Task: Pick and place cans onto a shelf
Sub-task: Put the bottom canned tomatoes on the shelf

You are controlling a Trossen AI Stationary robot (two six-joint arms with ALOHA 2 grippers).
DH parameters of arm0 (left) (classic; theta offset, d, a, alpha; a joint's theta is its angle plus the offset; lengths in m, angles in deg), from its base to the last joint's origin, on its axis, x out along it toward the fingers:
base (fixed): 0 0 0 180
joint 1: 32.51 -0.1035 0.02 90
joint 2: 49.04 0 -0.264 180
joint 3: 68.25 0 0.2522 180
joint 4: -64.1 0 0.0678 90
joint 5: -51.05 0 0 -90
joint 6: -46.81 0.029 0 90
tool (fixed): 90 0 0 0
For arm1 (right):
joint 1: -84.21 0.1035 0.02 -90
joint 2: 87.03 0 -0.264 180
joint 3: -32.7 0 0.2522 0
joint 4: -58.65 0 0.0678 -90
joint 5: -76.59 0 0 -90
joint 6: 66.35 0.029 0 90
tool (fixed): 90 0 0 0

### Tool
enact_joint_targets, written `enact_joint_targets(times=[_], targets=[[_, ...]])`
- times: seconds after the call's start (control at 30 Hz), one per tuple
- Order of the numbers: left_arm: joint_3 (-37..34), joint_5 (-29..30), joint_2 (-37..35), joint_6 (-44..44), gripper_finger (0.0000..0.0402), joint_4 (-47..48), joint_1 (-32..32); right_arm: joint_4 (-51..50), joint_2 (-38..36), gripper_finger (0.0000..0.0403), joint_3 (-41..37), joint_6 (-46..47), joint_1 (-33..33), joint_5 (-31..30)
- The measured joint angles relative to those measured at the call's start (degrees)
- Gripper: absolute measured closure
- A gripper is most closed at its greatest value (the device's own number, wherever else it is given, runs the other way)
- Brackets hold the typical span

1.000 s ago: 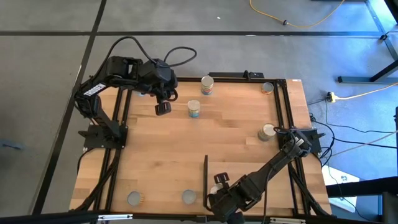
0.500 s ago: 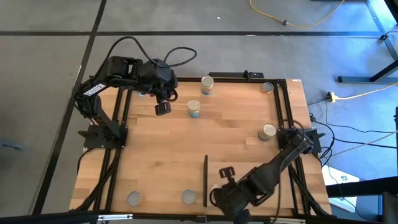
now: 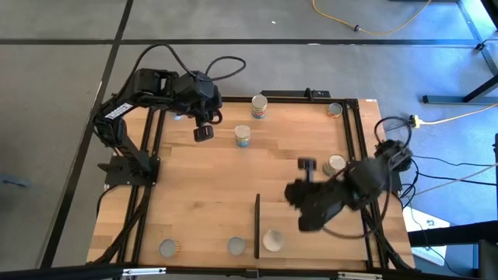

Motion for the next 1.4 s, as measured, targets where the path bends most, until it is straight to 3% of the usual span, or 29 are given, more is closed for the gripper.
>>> enact_joint_targets(times=[0.2, 0.43, 0.6, 0.7, 0.93, 1.17, 1.4], targets=[[0.0, -2.3, 0.0, 4.4, 0.0356, -1.2, -3.2, 0.0, -6.9, 0.0368, 0.0, -2.9, -4.3, -5.4], [0.0, -2.4, 0.1, 15.6, 0.0356, -8.1, -7.2, 0.0, -15.9, 0.0368, 0.0, -6.4, -9.0, -8.2], [0.0, -3.0, 2.5, 16.9, 0.0356, -8.1, -9.4, 0.0, -21.0, 0.0368, 0.0, -9.4, -12.0, -8.9], [0.0, -7.1, 5.1, 18.8, 0.0356, -6.1, -10.9, 0.0, -23.0, 0.0368, 0.0, -10.5, -13.5, -9.6], [0.0, -9.1, 12.2, 20.6, 0.036, -3.1, -12.8, 0.0, -24.8, 0.0368, 0.0, -10.8, -16.2, -16.2], [0.0, -8.9, 17.2, 20.9, 0.0398, -1.7, -12.6, 0.0, -24.6, 0.0368, 0.0, -10.5, -17.7, -16.3], [0.0, -8.0, 20.8, 18.1, 0.0367, -2.0, -12.2, 0.0, -24.6, 0.0368, 0.0, -10.4, -17.9, -16.3]])
